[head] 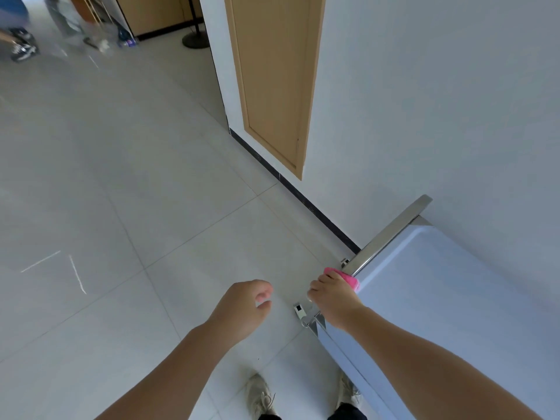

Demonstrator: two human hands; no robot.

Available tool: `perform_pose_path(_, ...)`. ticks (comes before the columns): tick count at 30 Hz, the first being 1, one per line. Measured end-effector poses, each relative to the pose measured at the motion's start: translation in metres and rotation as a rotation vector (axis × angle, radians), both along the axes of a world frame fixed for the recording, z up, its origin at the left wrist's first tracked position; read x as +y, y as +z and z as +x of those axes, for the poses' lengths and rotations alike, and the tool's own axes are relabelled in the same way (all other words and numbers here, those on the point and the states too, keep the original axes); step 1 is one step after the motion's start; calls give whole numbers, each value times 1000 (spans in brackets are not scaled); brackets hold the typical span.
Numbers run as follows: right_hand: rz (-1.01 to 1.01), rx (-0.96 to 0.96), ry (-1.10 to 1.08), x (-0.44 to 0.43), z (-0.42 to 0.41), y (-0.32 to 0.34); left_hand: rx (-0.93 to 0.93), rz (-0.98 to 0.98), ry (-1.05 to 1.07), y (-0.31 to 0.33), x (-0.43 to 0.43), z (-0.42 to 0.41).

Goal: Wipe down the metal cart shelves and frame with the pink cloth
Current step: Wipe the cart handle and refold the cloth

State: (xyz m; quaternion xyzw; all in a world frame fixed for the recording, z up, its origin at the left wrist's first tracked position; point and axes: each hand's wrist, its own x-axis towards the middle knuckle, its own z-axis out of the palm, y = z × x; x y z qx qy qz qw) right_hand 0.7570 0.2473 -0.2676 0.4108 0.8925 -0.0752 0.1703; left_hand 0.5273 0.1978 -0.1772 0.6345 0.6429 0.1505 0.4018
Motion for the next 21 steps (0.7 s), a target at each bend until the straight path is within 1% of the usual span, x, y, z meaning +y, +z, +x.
perform_pose_path(1, 3, 93, -24, -2, -3, 12, -7, 4, -10, 2, 2, -3)
perform_pose_path(2, 39, 251, -91, -4, -5, 22, -18, 17, -25, 5, 4, -4)
perform_pose_path(4, 7, 644, -376, -11, -11, 53, -45, 40, -59, 13, 13, -4)
perform_pose_path(5, -53, 787, -530, -15, -12, 68, -58, 56, -75, 18, 18, -2)
perform_pose_path(7, -252, 983, -779, -20, -12, 101, -77, 106, -120, 30, 32, 6)
perform_pose_path(9, -444, 1281, -872, -24, -3, 125, -96, 137, -198, 45, 45, 19)
perform_pose_path(11, -609, 1580, -866, -27, 10, 145, -151, 126, -288, 62, 55, 37)
perform_pose_path(13, -708, 1774, -907, -29, 23, 156, -236, 99, -375, 75, 64, 59)
perform_pose_path(15, -769, 1892, -968, -27, 37, 162, -323, 59, -417, 85, 71, 84)
perform_pose_path(17, -770, 1953, -1035, -22, 50, 165, -331, 73, -406, 90, 82, 106)
perform_pose_path(19, -741, 1908, -1125, -17, 65, 167, -276, 132, -409, 95, 93, 123)
perform_pose_path(21, -711, 1795, -1229, -11, 78, 170, -252, 169, -439, 97, 105, 137)
